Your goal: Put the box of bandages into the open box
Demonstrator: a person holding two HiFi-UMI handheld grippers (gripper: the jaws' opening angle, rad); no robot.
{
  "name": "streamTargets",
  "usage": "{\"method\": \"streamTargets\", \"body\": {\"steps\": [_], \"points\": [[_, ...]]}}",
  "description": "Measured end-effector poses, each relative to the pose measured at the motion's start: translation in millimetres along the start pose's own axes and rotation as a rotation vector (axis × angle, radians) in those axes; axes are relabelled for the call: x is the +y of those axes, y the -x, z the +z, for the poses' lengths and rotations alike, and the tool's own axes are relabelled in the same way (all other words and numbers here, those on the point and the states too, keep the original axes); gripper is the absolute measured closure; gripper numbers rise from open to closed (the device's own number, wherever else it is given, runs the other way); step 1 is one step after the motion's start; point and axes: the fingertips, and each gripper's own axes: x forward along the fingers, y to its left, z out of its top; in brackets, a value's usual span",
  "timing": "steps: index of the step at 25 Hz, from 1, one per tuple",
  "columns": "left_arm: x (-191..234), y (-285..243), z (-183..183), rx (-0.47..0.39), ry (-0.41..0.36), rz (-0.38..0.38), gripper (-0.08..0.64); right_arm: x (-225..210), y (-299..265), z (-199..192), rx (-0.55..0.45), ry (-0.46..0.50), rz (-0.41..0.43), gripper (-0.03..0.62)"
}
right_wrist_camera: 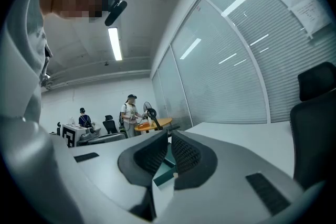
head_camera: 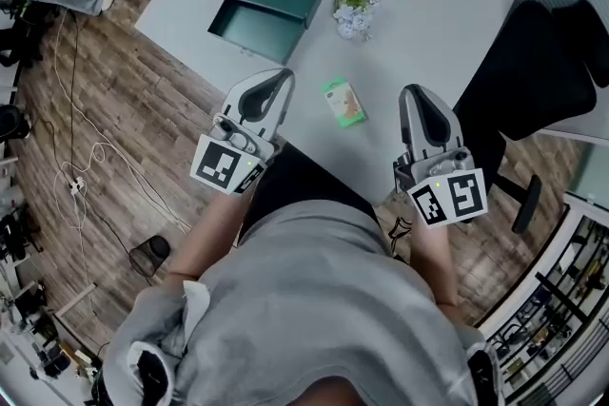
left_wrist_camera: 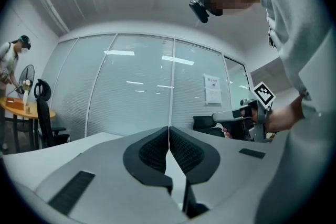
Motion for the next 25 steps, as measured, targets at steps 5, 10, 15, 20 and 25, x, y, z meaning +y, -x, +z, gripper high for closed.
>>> {"method": "streamTargets", "body": {"steps": [5,10,15,20,25], "points": [[5,-17,-52,0.11,0.041,-0.069,0.538,-13,-16,-62,0.144,-0.042,-0.04,0.537],[5,-43,-100,0.165,0.112,-0.163,0.537,-23,-23,-144,0.359,0.017,-0.079,0.537],[-10,-67,-169,0.31,0.148,-0.298,0.535,-22,-19,-222,0.556,-0.065,-0.051,0.537],[-9,-81,-230,0.476,0.166,-0.351,0.523,-29,-13,-276,0.686,-0.112,-0.076,0.535],[-5,-82,-275,0.634,0.179,-0.378,0.412,-21,-8,-307,0.809,0.024,-0.022,0.535]]}}
